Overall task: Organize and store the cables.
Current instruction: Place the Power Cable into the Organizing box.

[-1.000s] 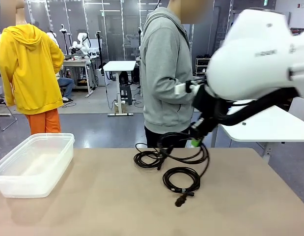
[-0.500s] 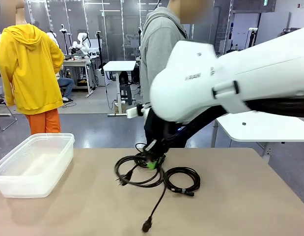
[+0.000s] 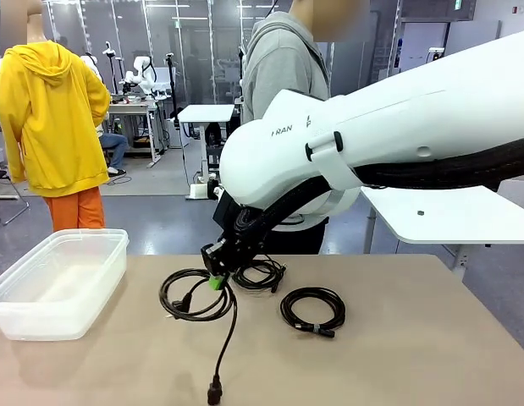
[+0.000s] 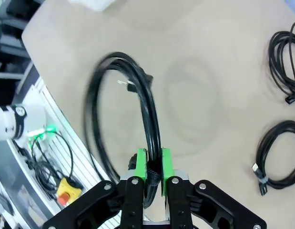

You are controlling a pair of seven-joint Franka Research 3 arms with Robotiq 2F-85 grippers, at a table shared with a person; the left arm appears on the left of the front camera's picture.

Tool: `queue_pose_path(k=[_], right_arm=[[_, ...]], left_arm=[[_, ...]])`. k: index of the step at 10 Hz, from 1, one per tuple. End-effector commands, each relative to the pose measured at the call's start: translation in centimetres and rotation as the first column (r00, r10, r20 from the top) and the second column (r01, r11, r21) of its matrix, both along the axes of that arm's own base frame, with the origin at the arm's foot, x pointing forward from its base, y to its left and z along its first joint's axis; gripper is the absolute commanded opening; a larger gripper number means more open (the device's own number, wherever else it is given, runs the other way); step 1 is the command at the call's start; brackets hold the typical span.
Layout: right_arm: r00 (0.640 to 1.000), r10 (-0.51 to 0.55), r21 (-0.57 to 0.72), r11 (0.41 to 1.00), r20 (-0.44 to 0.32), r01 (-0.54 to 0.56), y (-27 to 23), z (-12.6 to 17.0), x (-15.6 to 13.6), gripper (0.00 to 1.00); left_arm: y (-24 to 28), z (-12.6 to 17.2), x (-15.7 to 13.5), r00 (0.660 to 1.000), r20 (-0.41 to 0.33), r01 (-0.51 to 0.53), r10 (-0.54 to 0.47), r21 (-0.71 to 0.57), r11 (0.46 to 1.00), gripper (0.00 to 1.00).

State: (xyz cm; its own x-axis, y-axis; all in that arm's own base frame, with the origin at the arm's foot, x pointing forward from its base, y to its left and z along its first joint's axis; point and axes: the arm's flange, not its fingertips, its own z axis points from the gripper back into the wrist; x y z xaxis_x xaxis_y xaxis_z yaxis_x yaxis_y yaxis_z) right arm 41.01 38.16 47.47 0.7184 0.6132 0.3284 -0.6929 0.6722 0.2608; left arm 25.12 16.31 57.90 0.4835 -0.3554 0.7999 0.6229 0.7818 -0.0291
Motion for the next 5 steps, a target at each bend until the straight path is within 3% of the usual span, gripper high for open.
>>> queue_pose_path(k=[1, 5], right_arm=[[0.993, -0.120, 0.079, 0.990, -0.010, 0.121, -0.5, -1.2, 1.8, 0.00], [0.983, -0.174, 0.044, 0.983, -0.063, 0.177, -1.3, -8.9, 1.7, 0.00]], left_arm=[[0.0, 0.1, 0.1, 1.000, 0.001, 0.007, -0.007, 0.001, 1.000, 1.00], [0.0, 0.1, 0.1, 1.000, 0.001, 0.007, -0.007, 0.001, 1.000, 1.00]])
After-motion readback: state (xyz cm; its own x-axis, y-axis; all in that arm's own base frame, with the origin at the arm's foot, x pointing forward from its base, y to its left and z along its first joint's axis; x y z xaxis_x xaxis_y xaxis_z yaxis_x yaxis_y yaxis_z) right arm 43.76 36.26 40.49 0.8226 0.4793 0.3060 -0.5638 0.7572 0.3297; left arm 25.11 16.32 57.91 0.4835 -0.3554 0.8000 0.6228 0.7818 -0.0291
